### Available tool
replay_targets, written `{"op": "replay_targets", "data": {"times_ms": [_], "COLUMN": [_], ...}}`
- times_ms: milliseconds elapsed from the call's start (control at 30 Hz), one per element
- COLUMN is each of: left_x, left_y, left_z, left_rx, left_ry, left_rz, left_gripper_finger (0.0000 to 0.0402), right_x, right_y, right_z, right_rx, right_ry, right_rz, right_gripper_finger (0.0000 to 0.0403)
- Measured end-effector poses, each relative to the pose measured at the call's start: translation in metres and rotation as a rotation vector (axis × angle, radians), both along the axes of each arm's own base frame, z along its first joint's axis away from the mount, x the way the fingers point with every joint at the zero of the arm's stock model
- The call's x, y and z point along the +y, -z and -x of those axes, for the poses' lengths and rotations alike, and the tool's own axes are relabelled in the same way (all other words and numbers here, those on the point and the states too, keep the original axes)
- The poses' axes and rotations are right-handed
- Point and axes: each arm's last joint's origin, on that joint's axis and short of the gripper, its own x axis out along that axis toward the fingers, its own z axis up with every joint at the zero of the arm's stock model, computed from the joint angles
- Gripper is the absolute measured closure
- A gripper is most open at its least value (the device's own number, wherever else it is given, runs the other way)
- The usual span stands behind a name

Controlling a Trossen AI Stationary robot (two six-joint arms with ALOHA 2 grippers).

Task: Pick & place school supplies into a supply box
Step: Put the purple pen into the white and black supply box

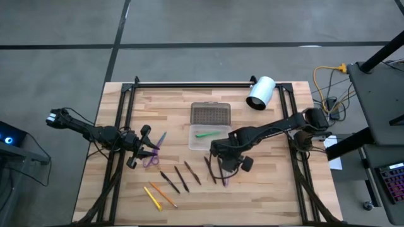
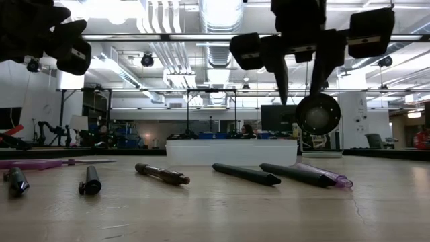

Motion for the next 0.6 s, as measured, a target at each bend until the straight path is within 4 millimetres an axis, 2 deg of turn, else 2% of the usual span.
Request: {"op": "replay_targets", "data": {"times_ms": [333,600], "left_x": [0.0,0.0], "left_y": [0.0,0.0], "left_z": [0.0,0.0], "left_rx": [0.0,0.0], "left_ry": [0.0,0.0], "left_rz": [0.0,0.0], "left_gripper_finger": [0.0306,0.0306], "right_x": [0.006,0.006], "right_y": [0.0,0.011], "right_z": [0.002,0.001], "right_rx": [-0.011,0.026], "right_ry": [-0.095,-0.146], "right_rz": [0.025,0.058], "right_gripper_finger": [0.0261,0.0264]}}
